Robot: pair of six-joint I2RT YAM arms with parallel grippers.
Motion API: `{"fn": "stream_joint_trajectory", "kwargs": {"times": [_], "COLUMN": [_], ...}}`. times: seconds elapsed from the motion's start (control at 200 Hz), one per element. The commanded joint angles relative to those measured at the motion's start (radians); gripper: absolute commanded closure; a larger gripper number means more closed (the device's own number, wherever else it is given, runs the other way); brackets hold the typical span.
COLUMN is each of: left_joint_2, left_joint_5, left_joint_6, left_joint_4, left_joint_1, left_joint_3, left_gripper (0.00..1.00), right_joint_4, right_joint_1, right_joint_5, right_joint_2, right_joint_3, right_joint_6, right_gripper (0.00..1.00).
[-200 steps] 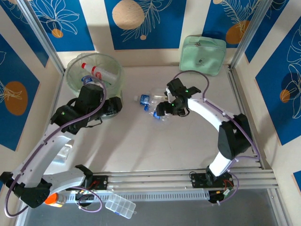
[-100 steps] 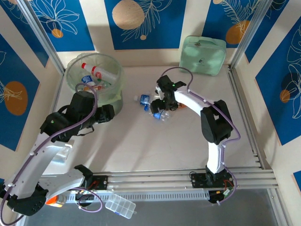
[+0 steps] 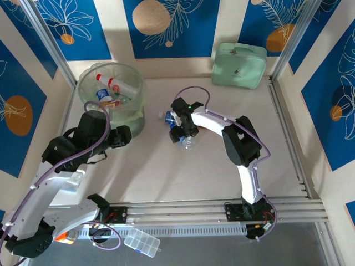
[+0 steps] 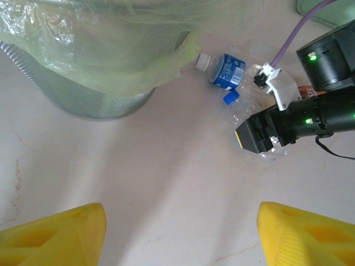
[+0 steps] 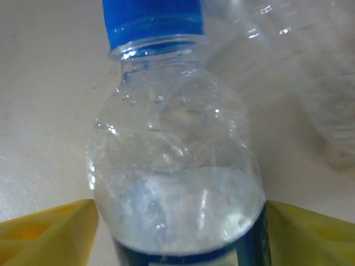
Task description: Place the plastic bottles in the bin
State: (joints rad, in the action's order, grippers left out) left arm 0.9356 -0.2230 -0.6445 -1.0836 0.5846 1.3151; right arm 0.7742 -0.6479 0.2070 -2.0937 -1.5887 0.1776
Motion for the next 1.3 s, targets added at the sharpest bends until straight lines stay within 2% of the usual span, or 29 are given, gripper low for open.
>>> {"fn": "stream_joint_trajectory", "kwargs": {"times": [0.0,0.265,0.465,0.635,0.725,0.83,0.895,1.015,1.155,1.295], "left_joint_2": [-0.016,-0.040,-0.038,-0.052,-0.054,-0.060,-0.044,0.021,0.108,0.182], "left_joint_5": [-0.022,-0.020,0.025,0.091,0.186,0.441,0.531,0.613,0.656,0.709], "left_joint_6": [0.012,0.000,-0.009,-0.020,-0.020,0.031,0.011,-0.029,-0.069,-0.124], "left_joint_4": [-0.030,-0.023,0.031,0.166,0.280,0.529,0.665,0.843,1.001,1.173], "left_joint_1": [-0.003,-0.005,-0.005,-0.005,-0.006,-0.005,-0.006,-0.006,-0.006,-0.004], "left_joint_3": [-0.008,-0.031,-0.048,-0.087,-0.120,-0.196,-0.239,-0.263,-0.268,-0.286], "left_gripper": [0.28,0.28,0.27,0.26,0.26,0.23,0.22,0.21,0.20,0.27], "right_joint_4": [0.015,-0.023,-0.083,-0.182,-0.246,-0.286,-0.287,-0.266,-0.263,-0.245], "right_joint_1": [-0.040,-0.110,-0.150,-0.145,-0.136,-0.130,-0.127,-0.116,-0.110,-0.105], "right_joint_5": [0.048,0.032,-0.024,-0.141,-0.241,-0.318,-0.348,-0.388,-0.431,-0.451], "right_joint_2": [-0.030,0.059,0.256,0.489,0.606,0.715,0.770,0.850,0.931,0.979], "right_joint_3": [-0.031,0.039,0.157,0.283,0.344,0.395,0.410,0.421,0.432,0.424], "right_joint_6": [-0.018,0.013,0.064,0.109,0.122,0.130,0.126,0.128,0.149,0.156], "right_gripper": [0.29,0.49,0.50,0.50,0.50,0.50,0.50,0.50,0.50,0.50]}}
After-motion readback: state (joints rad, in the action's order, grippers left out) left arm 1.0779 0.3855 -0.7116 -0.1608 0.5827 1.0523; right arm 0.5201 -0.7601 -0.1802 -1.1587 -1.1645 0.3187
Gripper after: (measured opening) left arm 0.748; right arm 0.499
